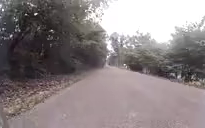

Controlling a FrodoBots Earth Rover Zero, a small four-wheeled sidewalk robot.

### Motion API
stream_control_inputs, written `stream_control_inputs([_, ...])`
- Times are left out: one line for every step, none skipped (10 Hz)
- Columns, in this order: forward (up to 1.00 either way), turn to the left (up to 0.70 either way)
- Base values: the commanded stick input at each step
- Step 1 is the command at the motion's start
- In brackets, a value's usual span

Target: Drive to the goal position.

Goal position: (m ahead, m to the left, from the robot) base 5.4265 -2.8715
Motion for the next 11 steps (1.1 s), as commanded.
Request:
stream_control_inputs([0.70, 0.00])
stream_control_inputs([0.70, 0.00])
stream_control_inputs([0.70, 0.00])
stream_control_inputs([0.70, 0.00])
stream_control_inputs([0.70, 0.00])
stream_control_inputs([0.70, 0.00])
stream_control_inputs([0.70, 0.00])
stream_control_inputs([0.70, 0.00])
stream_control_inputs([0.70, 0.00])
stream_control_inputs([0.70, 0.00])
stream_control_inputs([0.70, 0.00])
